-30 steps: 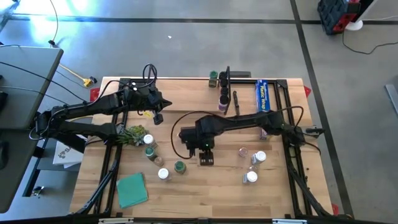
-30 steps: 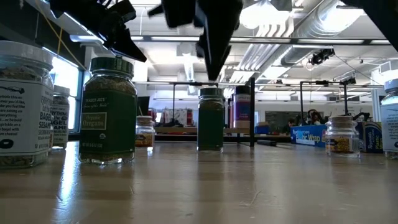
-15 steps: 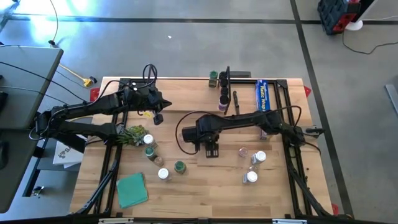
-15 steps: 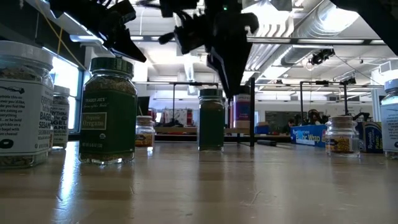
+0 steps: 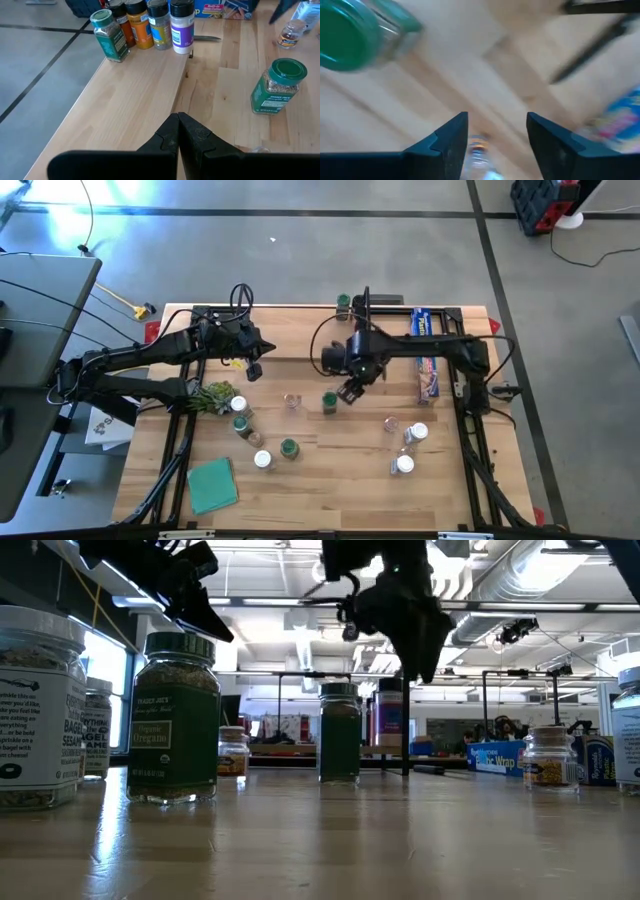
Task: Shelf spices
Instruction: Put the green seasoning bottle on the shelf aligned with the other green seasoning bottle
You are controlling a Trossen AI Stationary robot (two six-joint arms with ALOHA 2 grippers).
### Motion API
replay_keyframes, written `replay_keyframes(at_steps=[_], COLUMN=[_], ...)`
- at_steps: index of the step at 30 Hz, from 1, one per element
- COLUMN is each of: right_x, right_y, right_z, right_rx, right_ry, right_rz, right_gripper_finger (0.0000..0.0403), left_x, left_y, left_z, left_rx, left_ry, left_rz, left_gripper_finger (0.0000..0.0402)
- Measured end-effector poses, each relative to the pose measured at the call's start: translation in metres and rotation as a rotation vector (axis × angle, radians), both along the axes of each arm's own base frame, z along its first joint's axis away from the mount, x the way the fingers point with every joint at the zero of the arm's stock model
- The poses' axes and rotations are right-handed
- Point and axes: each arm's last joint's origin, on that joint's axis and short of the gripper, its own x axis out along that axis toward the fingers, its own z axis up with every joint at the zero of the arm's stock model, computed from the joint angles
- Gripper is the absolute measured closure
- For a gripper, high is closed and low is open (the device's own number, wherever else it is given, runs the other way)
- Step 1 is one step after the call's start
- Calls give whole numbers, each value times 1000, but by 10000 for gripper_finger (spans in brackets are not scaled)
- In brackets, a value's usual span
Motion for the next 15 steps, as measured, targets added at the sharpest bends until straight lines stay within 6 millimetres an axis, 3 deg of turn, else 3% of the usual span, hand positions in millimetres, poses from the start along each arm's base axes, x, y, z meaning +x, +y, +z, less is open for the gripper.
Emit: replay_keyframes(at_steps=[9,15], right_x=[18,23], right_y=[-8,-6], right_z=[-6,-6], right_rx=[138,77], right_ry=[-189,-218], right_rz=[-108,-319], right_gripper_finger=[96,81], left_x=[0,0], left_y=[0,0], left_z=[0,0], left_rx=[0,5], left_ry=[-1,0], left_rz=[0,-3], left_gripper_finger=[401,401])
